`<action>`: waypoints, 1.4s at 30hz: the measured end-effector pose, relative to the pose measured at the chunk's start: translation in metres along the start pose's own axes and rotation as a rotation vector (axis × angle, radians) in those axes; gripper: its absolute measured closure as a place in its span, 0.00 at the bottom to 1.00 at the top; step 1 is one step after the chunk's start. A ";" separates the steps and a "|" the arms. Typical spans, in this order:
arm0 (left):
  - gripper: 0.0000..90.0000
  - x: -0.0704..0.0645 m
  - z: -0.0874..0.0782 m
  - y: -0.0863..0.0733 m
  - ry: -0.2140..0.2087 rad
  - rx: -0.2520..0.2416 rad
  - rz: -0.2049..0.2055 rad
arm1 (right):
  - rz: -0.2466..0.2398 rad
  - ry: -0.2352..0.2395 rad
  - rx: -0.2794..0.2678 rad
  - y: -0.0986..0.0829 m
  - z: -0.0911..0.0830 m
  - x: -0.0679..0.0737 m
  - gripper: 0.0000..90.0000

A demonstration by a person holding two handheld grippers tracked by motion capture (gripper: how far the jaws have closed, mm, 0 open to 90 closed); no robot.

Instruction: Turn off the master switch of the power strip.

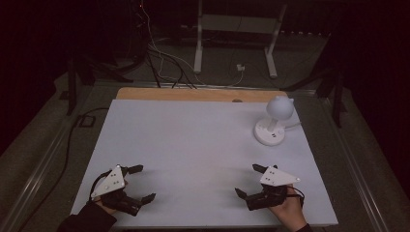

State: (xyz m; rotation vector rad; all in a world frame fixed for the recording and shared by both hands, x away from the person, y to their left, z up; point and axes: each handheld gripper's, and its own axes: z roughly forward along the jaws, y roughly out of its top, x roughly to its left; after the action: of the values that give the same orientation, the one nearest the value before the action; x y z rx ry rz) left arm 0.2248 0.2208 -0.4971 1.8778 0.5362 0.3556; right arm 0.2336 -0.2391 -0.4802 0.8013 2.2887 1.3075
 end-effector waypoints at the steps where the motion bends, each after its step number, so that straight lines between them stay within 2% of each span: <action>1: 0.00 0.000 0.000 0.000 0.000 0.000 0.000 | 0.003 -0.002 -0.008 0.001 -0.001 -0.001 0.01; 4: 0.00 0.000 0.000 0.000 0.002 -0.001 -0.001 | -0.009 -0.011 -0.009 0.003 -0.002 -0.001 0.01; 10: 0.00 0.001 0.000 0.000 0.001 0.000 -0.002 | -0.026 -0.061 -0.050 0.012 -0.007 -0.006 0.00; 25: 0.00 0.000 0.000 0.000 0.002 0.003 -0.001 | 0.036 -0.159 -0.113 0.032 -0.022 -0.040 0.00; 33: 0.00 0.000 0.000 0.000 0.002 -0.001 -0.003 | 0.068 -0.224 -0.114 0.038 -0.025 -0.055 0.00; 42: 0.00 0.001 0.000 0.000 0.005 0.000 -0.006 | 0.114 -0.275 -0.113 0.041 -0.025 -0.076 0.00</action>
State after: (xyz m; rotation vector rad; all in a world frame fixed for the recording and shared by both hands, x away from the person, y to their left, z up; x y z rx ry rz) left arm 0.2254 0.2213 -0.4971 1.8751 0.5450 0.3567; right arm 0.2883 -0.2879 -0.4289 1.0164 1.9631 1.2733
